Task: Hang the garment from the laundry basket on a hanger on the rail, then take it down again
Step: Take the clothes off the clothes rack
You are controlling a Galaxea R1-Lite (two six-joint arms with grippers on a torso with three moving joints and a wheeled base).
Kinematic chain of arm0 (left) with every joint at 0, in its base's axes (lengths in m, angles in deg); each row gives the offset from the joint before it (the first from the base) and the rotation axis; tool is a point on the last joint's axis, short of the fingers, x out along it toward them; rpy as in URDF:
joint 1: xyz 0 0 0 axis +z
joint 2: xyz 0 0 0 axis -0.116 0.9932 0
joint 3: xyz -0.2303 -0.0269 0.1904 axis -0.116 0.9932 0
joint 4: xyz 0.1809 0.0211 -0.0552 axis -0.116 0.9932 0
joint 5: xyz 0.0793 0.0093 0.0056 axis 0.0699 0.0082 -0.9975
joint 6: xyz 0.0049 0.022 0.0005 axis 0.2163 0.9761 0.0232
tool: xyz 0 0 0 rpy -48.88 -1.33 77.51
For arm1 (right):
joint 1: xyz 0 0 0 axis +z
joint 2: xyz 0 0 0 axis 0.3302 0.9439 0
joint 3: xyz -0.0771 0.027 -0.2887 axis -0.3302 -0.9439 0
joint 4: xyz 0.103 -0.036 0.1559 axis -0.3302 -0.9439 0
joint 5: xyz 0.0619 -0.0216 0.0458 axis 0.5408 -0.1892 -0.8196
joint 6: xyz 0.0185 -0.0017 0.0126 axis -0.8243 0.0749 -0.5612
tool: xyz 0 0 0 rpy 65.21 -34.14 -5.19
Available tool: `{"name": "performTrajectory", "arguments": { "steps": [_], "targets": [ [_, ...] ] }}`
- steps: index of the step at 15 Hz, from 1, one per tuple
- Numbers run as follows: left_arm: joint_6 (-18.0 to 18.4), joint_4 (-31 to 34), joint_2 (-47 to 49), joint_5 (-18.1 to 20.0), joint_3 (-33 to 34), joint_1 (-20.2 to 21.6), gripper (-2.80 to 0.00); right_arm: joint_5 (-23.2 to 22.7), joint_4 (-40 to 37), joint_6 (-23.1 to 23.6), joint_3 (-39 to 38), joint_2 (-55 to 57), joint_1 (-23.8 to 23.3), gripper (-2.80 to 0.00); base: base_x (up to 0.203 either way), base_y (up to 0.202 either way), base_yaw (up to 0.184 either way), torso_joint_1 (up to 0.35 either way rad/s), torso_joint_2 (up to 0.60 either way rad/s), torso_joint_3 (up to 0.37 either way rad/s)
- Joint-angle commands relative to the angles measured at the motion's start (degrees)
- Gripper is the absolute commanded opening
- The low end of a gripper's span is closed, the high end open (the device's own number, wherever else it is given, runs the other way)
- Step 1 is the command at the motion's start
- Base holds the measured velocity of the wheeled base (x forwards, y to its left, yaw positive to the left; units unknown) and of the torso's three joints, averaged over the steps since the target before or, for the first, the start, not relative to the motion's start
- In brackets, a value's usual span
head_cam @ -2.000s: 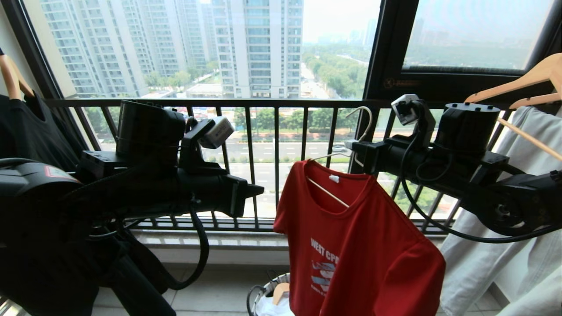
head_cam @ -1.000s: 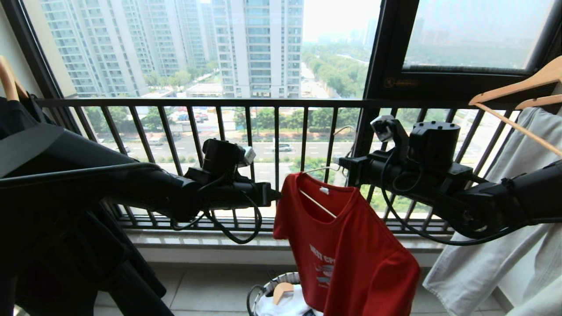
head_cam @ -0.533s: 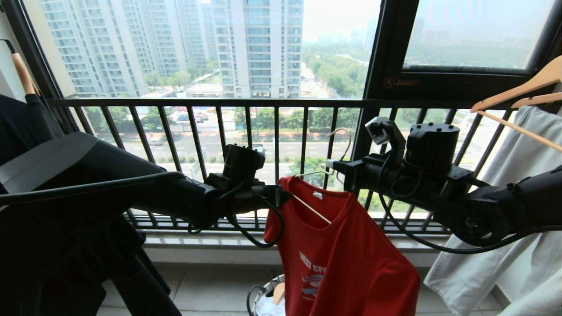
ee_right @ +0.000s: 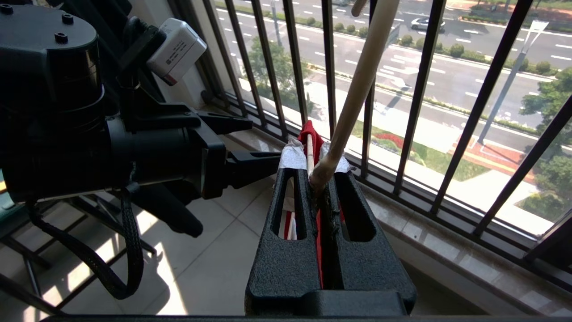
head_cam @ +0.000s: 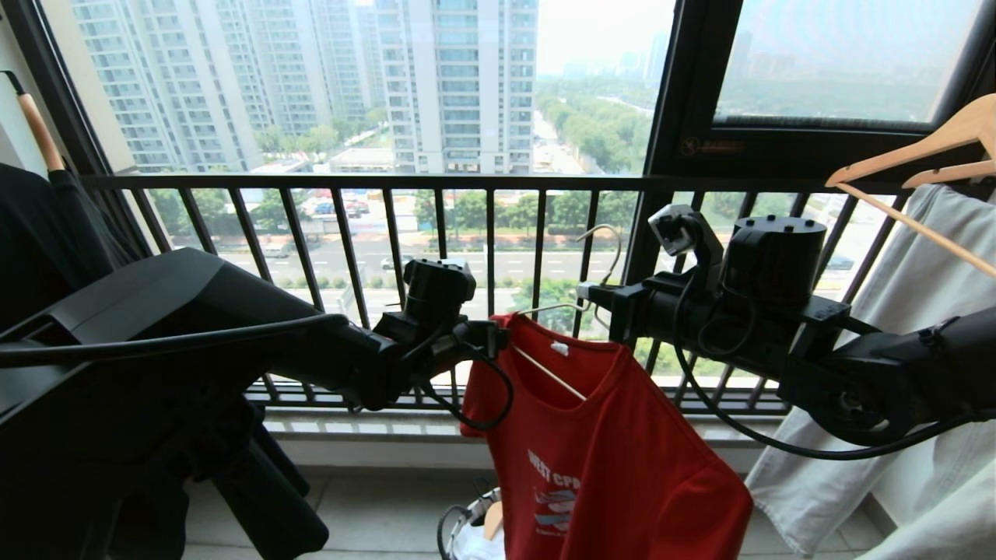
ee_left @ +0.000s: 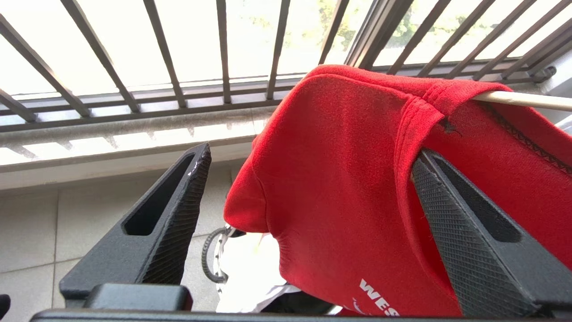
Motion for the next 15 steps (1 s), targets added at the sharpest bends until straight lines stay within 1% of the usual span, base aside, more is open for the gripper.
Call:
{"name": "performTrajectory", "arguments": {
  "steps": [1,5,7,11,13,15],
  "targets": [
    [0.01,-0.13,0.46,-0.32,-0.12,0.01,0.0,-0.19,0.28,0.0,-0.52,-1.05,0.13,-2.8,0.0,0.0,0.0,0.0,0.0,0.0],
    [-0.08,-0.36,0.17,-0.9,-0.2,-0.07,0.0,-0.16,0.28,0.11,-1.13,-1.61,1.54,-2.8,0.0,0.0,0.0,0.0,0.0,0.0],
    [-0.21,-1.99,0.15,-0.92,-0.03,-0.07,0.0,-0.19,0.28,0.2,-1.44,-1.89,1.93,-2.8,0.0,0.0,0.0,0.0,0.0,0.0],
    [1.12,-2.24,1.5,-2.31,-0.54,0.19,0.0,-0.1,0.28,0.28,-1.57,-1.98,2.04,-2.8,0.0,0.0,0.0,0.0,0.0,0.0],
    [1.62,-2.28,2.3,-3.72,-1.49,0.77,0.0,-0.1,0.28,0.28,-1.66,-2.25,2.06,-2.8,0.0,0.0,0.0,0.0,0.0,0.0],
    [1.68,-2.41,2.15,-3.83,-1.87,1.39,0.0,-0.02,0.28,0.2,-1.57,-2.1,1.98,-2.8,0.0,0.0,0.0,0.0,0.0,0.0]
  ]
}}
